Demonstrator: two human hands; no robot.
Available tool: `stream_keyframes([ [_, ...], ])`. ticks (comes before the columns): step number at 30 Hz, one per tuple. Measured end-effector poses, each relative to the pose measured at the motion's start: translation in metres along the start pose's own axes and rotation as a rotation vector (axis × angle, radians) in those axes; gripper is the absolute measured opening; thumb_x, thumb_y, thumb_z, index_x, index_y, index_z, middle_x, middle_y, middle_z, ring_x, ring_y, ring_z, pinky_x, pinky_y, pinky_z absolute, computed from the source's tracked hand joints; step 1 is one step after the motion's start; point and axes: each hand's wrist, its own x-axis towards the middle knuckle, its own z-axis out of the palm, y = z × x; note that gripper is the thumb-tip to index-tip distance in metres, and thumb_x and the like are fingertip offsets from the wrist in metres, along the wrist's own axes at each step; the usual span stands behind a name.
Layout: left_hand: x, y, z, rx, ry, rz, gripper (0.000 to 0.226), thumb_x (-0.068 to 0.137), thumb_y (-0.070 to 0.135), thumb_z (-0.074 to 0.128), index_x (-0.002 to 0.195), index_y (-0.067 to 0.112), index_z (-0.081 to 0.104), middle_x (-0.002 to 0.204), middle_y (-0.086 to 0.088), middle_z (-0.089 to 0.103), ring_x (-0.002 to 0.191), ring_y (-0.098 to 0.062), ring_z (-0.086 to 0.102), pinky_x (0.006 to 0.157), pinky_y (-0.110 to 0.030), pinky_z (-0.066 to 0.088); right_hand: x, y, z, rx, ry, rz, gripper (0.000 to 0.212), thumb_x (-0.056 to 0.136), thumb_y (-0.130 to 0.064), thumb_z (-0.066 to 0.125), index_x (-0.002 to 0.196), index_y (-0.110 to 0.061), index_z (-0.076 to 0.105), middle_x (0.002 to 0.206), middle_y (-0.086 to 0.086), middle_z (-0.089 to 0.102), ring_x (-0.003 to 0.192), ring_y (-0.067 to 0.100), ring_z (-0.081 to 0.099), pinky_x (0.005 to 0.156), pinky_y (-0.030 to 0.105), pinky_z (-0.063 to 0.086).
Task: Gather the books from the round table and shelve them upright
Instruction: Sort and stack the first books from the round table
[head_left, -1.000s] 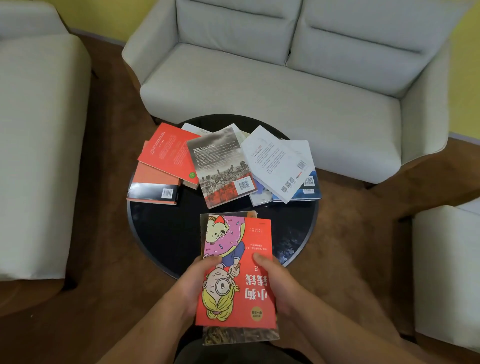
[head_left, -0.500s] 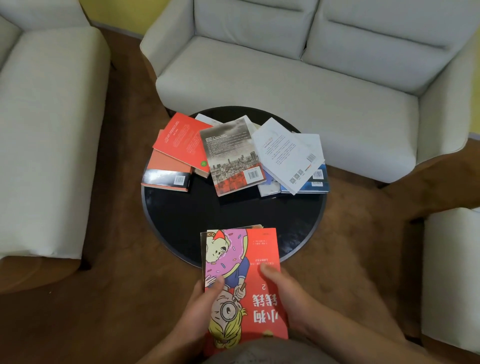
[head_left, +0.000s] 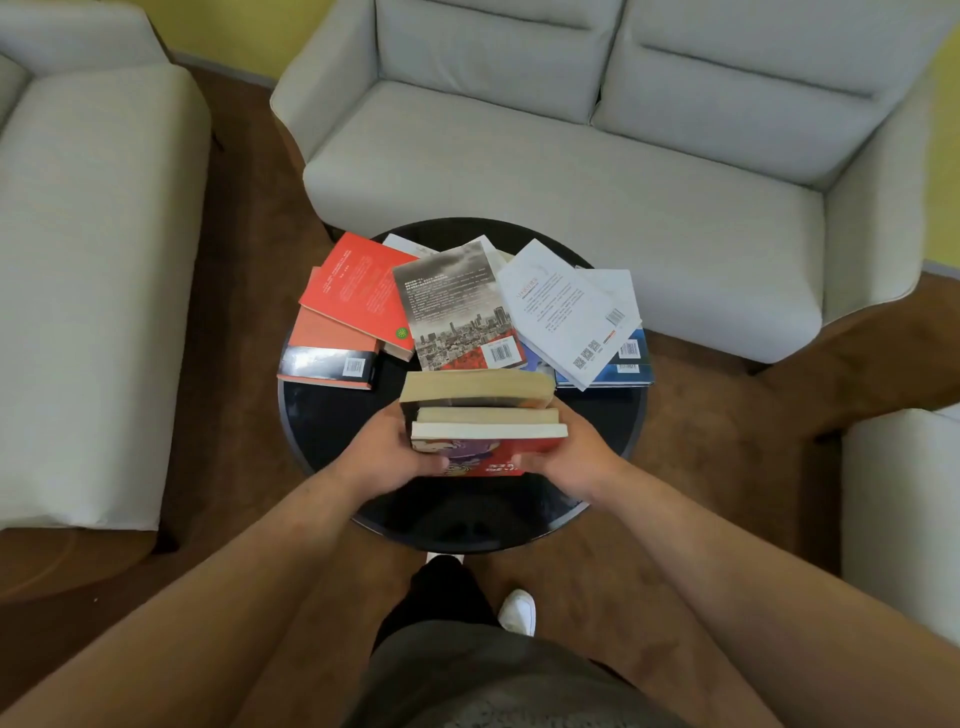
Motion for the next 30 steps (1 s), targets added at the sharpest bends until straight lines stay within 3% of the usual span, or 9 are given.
stream_keyframes([
  [3, 0.006, -0.003, -0.004, 0.006, 0.002, 0.01, 0.049, 0.076, -0.002, 0.082, 0.109, 0.029, 0.063, 0.098, 0.02, 0.067, 0.087, 0.019, 0.063, 0.086, -0.012, 0.048, 0.009, 0.0, 0.001, -0.048, -0.013, -0.009, 0.07, 0.078, -0.005, 0.082, 0.137, -0.024, 0.051, 0.125, -0.004, 0.066, 0.118, 0.012, 0.06, 0.104, 0.032, 0.049],
  [5, 0.004, -0.008, -0.005, 0.009, -0.009, 0.005, 0.053, 0.076, 0.0, 0.082, 0.117, 0.025, 0.061, 0.103, 0.019, 0.066, 0.092, 0.013, 0.062, 0.094, -0.018, 0.049, 0.01, -0.001, 0.003, -0.07, -0.038, -0.013, 0.074, 0.078, -0.009, 0.083, 0.141, -0.024, 0.047, 0.129, -0.005, 0.065, 0.12, 0.011, 0.059, 0.103, 0.03, 0.049],
  [8, 0.0, -0.012, -0.003, 0.003, 0.001, 0.046, 0.075, 0.075, 0.008, 0.084, 0.136, 0.028, 0.045, 0.116, 0.021, 0.061, 0.106, 0.01, 0.057, 0.094, -0.01, 0.043, 0.01, 0.003, 0.003, -0.077, -0.035, -0.009, 0.081, 0.078, -0.013, 0.084, 0.146, -0.025, 0.041, 0.133, -0.009, 0.062, 0.122, 0.008, 0.056, 0.1, 0.025, 0.046],
  [13, 0.002, -0.017, 0.002, -0.021, -0.022, 0.058, 0.079, 0.077, 0.003, 0.082, 0.134, 0.037, 0.04, 0.119, 0.021, 0.062, 0.105, 0.019, 0.057, 0.09, -0.003, 0.041, 0.007, 0.008, 0.012, -0.05, -0.035, 0.022, 0.092, 0.079, -0.01, 0.082, 0.148, -0.02, 0.022, 0.131, -0.006, 0.057, 0.122, 0.01, 0.054, 0.1, 0.023, 0.043],
  [15, 0.002, -0.019, 0.006, -0.039, 0.005, 0.01, 0.076, 0.077, 0.004, 0.083, 0.132, 0.038, 0.041, 0.114, 0.021, 0.063, 0.103, 0.013, 0.059, 0.092, -0.007, 0.043, 0.008, 0.008, 0.018, -0.052, -0.007, 0.037, 0.091, 0.082, -0.009, 0.08, 0.149, -0.019, 0.02, 0.13, -0.005, 0.056, 0.121, 0.01, 0.053, 0.098, 0.021, 0.04],
  [21, 0.007, -0.018, 0.005, -0.06, 0.004, -0.063, 0.068, 0.068, 0.007, 0.09, 0.122, 0.034, 0.057, 0.105, 0.019, 0.07, 0.102, 0.0, 0.064, 0.097, -0.024, 0.051, 0.013, 0.016, 0.013, -0.101, -0.005, 0.014, 0.081, 0.08, -0.014, 0.083, 0.145, -0.027, 0.037, 0.131, -0.007, 0.062, 0.123, 0.011, 0.056, 0.107, 0.033, 0.046],
  [24, 0.007, -0.023, 0.002, -0.151, -0.112, -0.113, 0.062, 0.072, 0.008, 0.088, 0.125, 0.022, 0.061, 0.113, 0.004, 0.075, 0.107, -0.013, 0.07, 0.097, -0.041, 0.056, 0.013, 0.021, 0.01, 0.013, -0.088, 0.07, 0.074, 0.082, -0.02, 0.083, 0.142, -0.024, 0.041, 0.127, -0.004, 0.067, 0.116, 0.013, 0.064, 0.098, 0.037, 0.054],
  [28, 0.003, -0.023, 0.018, -0.362, -0.141, -0.191, 0.04, 0.087, 0.013, 0.075, 0.123, 0.021, 0.06, 0.111, -0.001, 0.077, 0.1, -0.021, 0.074, 0.09, -0.043, 0.059, 0.021, 0.022, 0.023, 0.208, -0.104, 0.24, 0.047, 0.091, -0.029, 0.072, 0.133, -0.022, 0.052, 0.119, 0.0, 0.073, 0.105, 0.018, 0.072, 0.094, 0.041, 0.057],
  [30, 0.005, -0.025, 0.026, -0.42, -0.15, -0.284, 0.028, 0.092, 0.021, 0.07, 0.12, 0.021, 0.063, 0.107, -0.003, 0.078, 0.098, -0.026, 0.075, 0.091, -0.046, 0.058, 0.021, 0.02, 0.03, 0.276, -0.099, 0.321, 0.027, 0.098, -0.03, 0.063, 0.123, -0.02, 0.059, 0.112, 0.002, 0.075, 0.097, 0.018, 0.073, 0.081, 0.034, 0.057],
])
